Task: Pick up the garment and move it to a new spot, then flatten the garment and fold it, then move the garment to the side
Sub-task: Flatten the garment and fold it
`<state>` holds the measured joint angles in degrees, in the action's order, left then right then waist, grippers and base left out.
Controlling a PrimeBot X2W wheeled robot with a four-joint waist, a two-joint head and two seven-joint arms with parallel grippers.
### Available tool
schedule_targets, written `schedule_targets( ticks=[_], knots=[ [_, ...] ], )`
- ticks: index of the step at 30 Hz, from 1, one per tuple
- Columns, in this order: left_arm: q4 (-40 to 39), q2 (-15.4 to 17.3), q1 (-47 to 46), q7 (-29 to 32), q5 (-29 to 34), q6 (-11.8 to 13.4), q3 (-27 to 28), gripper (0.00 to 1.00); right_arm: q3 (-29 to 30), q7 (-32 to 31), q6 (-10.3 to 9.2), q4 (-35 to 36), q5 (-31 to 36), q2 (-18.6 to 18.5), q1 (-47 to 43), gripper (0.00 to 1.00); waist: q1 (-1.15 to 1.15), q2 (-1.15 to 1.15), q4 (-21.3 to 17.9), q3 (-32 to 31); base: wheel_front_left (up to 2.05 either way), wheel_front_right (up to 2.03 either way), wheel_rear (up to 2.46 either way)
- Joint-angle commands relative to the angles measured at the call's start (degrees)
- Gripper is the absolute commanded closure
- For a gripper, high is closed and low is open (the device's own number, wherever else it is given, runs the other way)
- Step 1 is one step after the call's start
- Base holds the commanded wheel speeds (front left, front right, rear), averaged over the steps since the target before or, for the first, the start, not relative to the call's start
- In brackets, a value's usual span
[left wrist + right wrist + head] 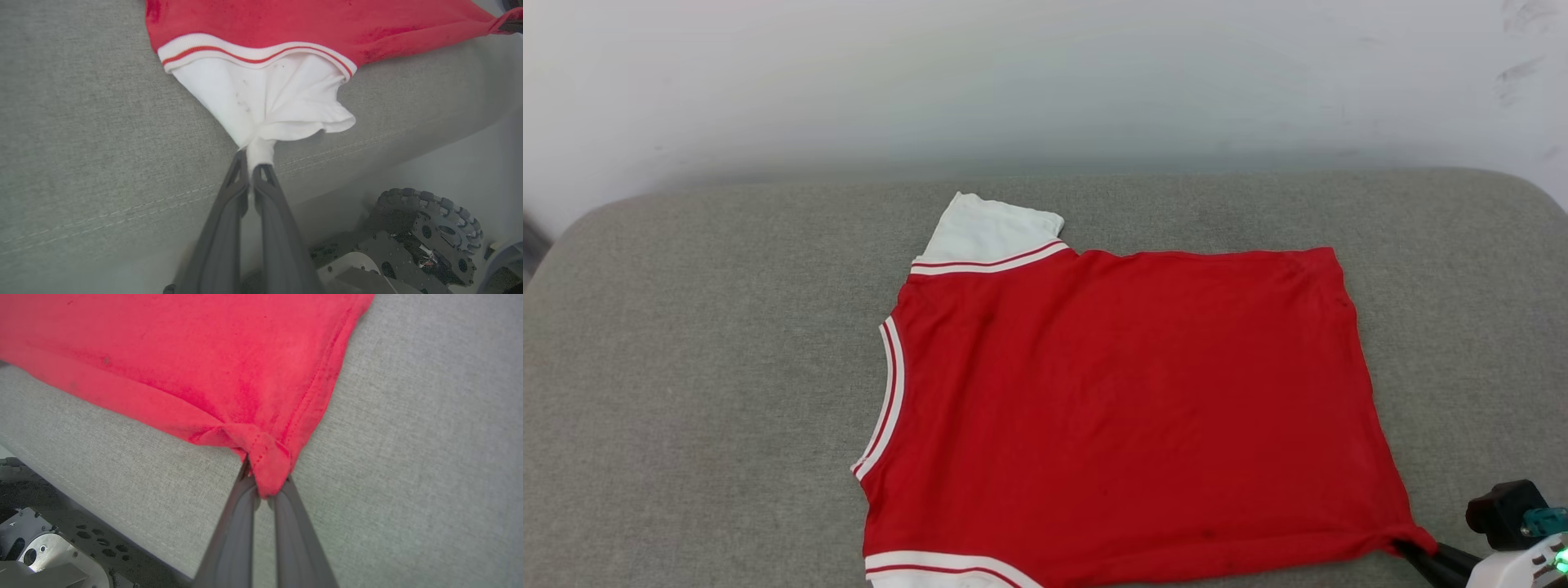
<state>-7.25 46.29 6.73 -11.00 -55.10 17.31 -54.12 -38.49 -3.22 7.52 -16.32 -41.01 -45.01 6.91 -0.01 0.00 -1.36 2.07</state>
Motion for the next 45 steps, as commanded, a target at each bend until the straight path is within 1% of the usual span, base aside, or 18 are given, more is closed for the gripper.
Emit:
schedule_targets(
  ticks=[1, 5, 12, 17, 21, 29, 32, 38, 45],
  knots=[
    [0.15, -0.15, -1.26, -0.32, 0.72, 0.13, 0.53, 1.0, 1.39, -0.66, -0.05, 1.18, 0.39, 0.29, -1.59, 1.0, 0.01, 0.0, -0.04, 0.37, 0.0, 0.0, 0.0],
    [0.61, 0.18, -4.58, -1.03, 2.8, 0.28, 1.92, 1.0, 5.68, -2.12, -0.06, 3.97, 2.03, 1.19, -2.75, 1.0, 0.01, 0.0, -0.22, 1.17, 0.0, 0.0, 0.0],
    [1.58, 2.26, -12.86, -1.02, 6.98, -1.23, 4.41, 1.0, 12.05, -4.89, -0.06, 8.52, 4.6, 2.97, -1.2, 1.0, 0.01, 0.0, -0.91, 3.41, 0.0, 0.0, 0.0],
    [2.5, 2.72, -19.7, -0.12, 9.26, -2.6, 6.16, 1.0, 14.87, -6.99, -0.05, 11.16, 6.09, 4.6, 1.08, 1.0, 0.01, 0.0, -1.82, 6.15, 0.0, 0.0, 0.0],
    [3.46, 2.27, -25.15, 1.29, 10.62, -3.92, 7.01, 1.0, 16.01, -8.01, -0.06, 12.14, 6.98, 5.92, 3.64, 1.0, 0.01, 0.0, -2.46, 8.74, 0.0, 0.0, 0.0],
    [9.13, 0.49, -35.2, 3.38, 13.16, -7.69, 7.58, 1.0, 16.18, -9.36, -0.06, 11.53, 8.1, 7.4, 9.16, 1.0, 0.01, 0.0, -3.7, 14.77, 0.0, 0.0, 0.0],
    [10.79, 0.7, -36.61, 3.49, 13.65, -8.17, 7.65, 1.0, 16.0, -9.4, -0.06, 10.69, 8.16, 8.0, 11.22, 1.0, 0.01, 0.0, -4.32, 16.09, 0.0, 0.0, 0.0],
    [15.74, 0.0, -38.45, 3.07, 13.12, -9.72, 7.87, 1.0, 13.73, -9.83, -0.05, 6.21, 7.93, 9.97, 16.55, 1.0, 0.01, 0.0, -5.29, 19.63, 0.0, 0.0, 0.0],
    [22.83, -2.73, -40.51, 4.27, 12.63, -12.79, 6.35, 1.0, 9.85, -11.1, -0.08, -1.2, 8.25, 10.76, 20.71, 1.0, 0.01, 0.0, -4.95, 22.15, 0.0, 0.0, 0.0]
  ],
)
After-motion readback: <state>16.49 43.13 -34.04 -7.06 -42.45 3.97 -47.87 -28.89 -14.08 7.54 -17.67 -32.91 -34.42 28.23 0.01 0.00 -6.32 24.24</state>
